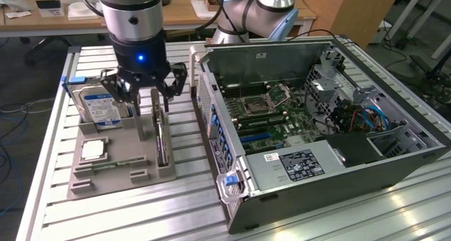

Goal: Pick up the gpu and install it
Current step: 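Pick up the gpu and move the gpu toward the slot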

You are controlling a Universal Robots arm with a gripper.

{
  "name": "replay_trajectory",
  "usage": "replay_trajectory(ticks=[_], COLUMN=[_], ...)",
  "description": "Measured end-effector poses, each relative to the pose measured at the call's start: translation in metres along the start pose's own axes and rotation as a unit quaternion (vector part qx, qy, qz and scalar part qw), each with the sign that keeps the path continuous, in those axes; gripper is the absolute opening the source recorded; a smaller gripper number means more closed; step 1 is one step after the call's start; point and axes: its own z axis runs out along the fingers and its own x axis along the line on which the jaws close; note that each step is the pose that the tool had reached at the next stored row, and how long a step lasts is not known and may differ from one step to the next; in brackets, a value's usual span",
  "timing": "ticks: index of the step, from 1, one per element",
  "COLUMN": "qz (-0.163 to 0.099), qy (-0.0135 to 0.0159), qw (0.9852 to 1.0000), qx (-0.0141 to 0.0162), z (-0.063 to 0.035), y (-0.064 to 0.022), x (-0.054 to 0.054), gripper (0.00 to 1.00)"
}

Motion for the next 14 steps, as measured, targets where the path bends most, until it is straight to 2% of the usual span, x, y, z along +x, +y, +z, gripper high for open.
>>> replay_trajectory(ticks=[8,9,14], qz=[0.0,0.0,0.0], qy=[0.0,0.0006,0.0079], qw=[1.0,1.0,1.0], qx=[0.0,0.0001,0.0001], z=[0.0101,0.0118,0.0193], y=[-0.0018,-0.0025,-0.0042], x=[0.0,0.0,-0.004], gripper=[0.59,0.59,0.59])
